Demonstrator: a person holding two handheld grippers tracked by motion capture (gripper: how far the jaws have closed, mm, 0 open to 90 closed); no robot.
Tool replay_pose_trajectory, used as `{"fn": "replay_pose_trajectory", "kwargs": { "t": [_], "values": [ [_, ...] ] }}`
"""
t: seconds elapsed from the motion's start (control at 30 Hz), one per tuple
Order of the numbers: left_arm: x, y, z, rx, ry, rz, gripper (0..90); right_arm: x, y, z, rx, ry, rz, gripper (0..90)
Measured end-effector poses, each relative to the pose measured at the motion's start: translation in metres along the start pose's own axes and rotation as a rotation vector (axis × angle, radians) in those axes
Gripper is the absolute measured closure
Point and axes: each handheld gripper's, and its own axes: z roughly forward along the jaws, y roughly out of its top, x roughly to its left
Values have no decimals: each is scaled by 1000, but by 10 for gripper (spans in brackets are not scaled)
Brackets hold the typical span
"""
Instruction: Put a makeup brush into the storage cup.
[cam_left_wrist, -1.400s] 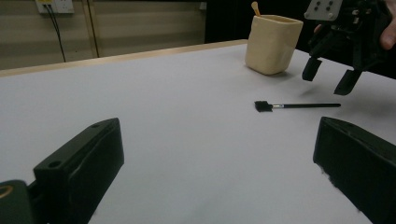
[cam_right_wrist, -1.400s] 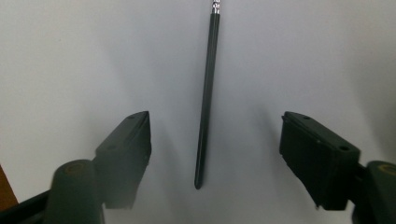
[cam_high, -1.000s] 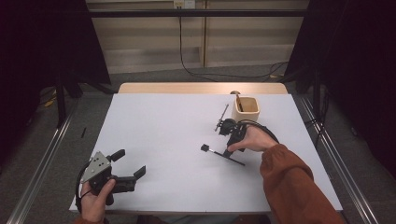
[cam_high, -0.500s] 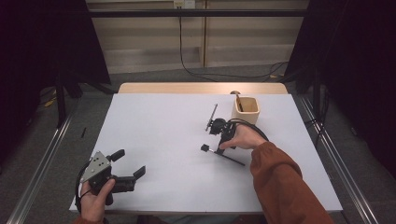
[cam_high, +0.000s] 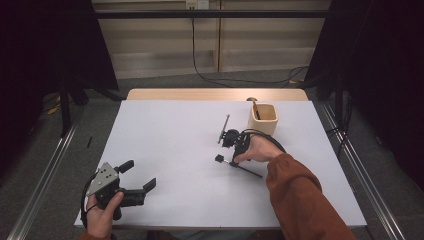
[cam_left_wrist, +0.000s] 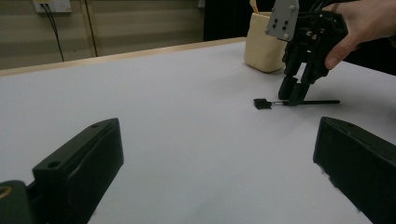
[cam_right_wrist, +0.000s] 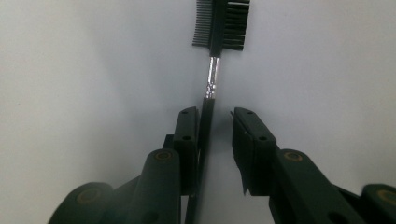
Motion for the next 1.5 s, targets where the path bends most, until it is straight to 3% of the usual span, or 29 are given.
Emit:
{"fn": "replay_pose_trajectory", "kwargs": {
  "t": [0.33, 0.43, 0.53, 0.67, 1.0, 1.27, 1.5],
  "values": [
    [-1, 0, -1, -5, -2, 0, 18, 5, -1, 1, 2, -43, 13, 791],
    [0, 0, 0, -2, -2, 1, 18, 2, 0, 1, 3, -33, 37, 856],
    [1, 0, 0, 0, 3, 3, 18, -1, -1, 1, 6, -14, 68, 860],
    [1, 0, 0, 3, 3, 4, 18, 0, 0, 1, 11, -21, 71, 862],
    [1, -1, 2, 5, -5, 7, 18, -8, -5, -1, -14, 35, 91, 864],
    [1, -1, 2, 4, -1, 6, 18, -4, -13, -15, -114, 30, 100, 865],
    [1, 0, 1, 2, 0, 4, 18, -1, -21, -20, -158, 42, 98, 864]
  ]
}}
